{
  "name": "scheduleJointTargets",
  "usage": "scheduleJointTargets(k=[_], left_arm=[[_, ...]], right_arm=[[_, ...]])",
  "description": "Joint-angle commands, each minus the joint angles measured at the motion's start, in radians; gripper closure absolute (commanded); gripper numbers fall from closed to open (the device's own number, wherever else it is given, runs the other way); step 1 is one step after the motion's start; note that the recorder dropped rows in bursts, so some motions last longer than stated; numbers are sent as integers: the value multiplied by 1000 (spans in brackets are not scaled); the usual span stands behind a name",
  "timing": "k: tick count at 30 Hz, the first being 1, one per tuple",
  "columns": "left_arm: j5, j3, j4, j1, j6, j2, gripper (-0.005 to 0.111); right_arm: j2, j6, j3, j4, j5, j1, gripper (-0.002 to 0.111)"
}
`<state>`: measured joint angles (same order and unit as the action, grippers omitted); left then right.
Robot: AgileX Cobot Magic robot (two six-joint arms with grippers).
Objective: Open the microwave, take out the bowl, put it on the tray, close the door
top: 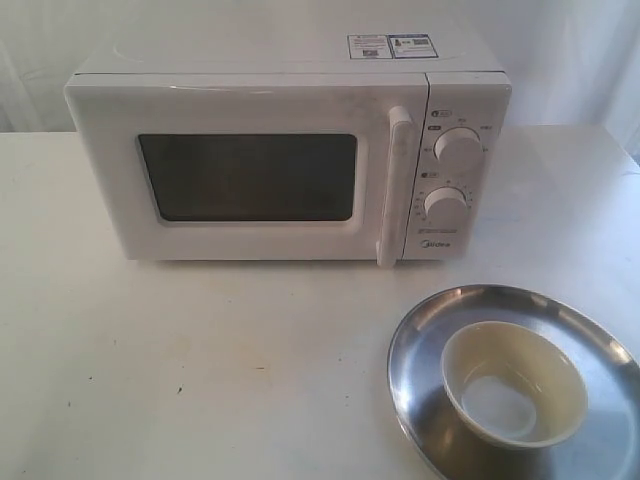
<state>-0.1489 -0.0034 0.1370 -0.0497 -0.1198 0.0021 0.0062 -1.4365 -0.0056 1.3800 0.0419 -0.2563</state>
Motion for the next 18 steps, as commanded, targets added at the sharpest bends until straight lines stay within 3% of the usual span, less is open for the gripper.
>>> scheduleJointTargets(k=[1, 5, 8, 11, 15, 18], left_arm=[[0, 3, -2, 2, -5, -2, 107], [0, 3, -2, 2, -5, -2, 107], [0, 3, -2, 2, -5, -2, 107], [0, 3, -2, 2, -5, -2, 107], [0, 3, -2, 2, -5, -2, 107], [0, 3, -2, 2, -5, -2, 107]], right_arm=[[-6, 22, 6, 16, 2, 7, 108], [-6, 50, 6, 4, -49, 7, 108], [-6, 218, 6, -198, -160, 7, 108], [-6, 567, 6, -524, -224, 7, 108], [-6, 1178, 6, -1014, -199, 7, 108], [-6, 1387, 6, -1245, -185, 7, 108]])
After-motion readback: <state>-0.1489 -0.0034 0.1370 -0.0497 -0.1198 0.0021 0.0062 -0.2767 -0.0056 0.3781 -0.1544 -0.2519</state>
